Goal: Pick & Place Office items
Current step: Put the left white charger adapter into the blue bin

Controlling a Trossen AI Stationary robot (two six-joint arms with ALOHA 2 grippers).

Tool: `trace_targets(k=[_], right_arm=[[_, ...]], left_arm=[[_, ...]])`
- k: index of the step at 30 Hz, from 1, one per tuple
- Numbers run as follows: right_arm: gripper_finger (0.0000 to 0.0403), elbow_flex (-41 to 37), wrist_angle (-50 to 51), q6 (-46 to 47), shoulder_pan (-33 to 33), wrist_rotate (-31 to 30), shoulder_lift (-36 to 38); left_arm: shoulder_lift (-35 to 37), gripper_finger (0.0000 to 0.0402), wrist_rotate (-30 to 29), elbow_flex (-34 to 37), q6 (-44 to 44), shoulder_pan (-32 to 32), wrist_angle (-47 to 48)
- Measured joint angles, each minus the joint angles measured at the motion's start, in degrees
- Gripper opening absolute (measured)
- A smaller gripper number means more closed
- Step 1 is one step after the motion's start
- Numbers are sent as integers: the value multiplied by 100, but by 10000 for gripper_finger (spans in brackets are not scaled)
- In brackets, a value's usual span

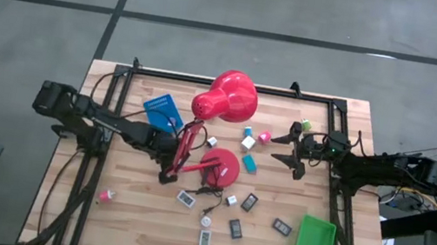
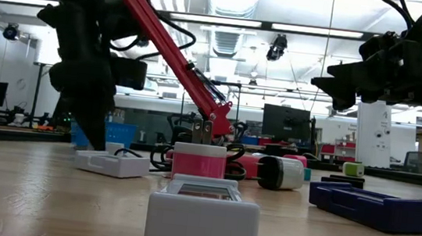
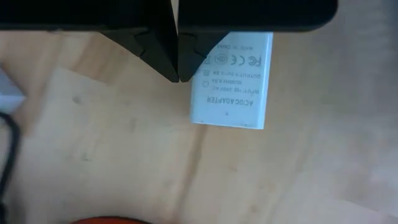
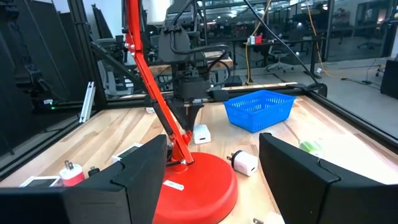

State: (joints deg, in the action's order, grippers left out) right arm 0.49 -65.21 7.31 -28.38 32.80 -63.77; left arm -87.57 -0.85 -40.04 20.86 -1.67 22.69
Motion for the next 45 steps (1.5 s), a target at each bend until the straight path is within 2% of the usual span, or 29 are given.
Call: trace_targets(k=[9,16,21,28,39,45], right_arm=[[246,0,-2,4,0,-26,-2],[246,0,-2,7,-1,-31,0],[246,0,-2,9,0,-39,0],[246,0,0,4,0,-41,0],[246,-2,33,4,-1,-41,-2],[246,-2,33,13,-2,-39,-2]], left_arm=[[-31,0,-654,1,-215,210,49],[-31,0,-760,1,-415,344,72],[-31,0,-1085,1,-501,429,269],[114,0,-1073,-64,-717,426,306],[986,0,-1396,-100,-1066,553,751],[950,13,-1382,-91,-1436,688,733]])
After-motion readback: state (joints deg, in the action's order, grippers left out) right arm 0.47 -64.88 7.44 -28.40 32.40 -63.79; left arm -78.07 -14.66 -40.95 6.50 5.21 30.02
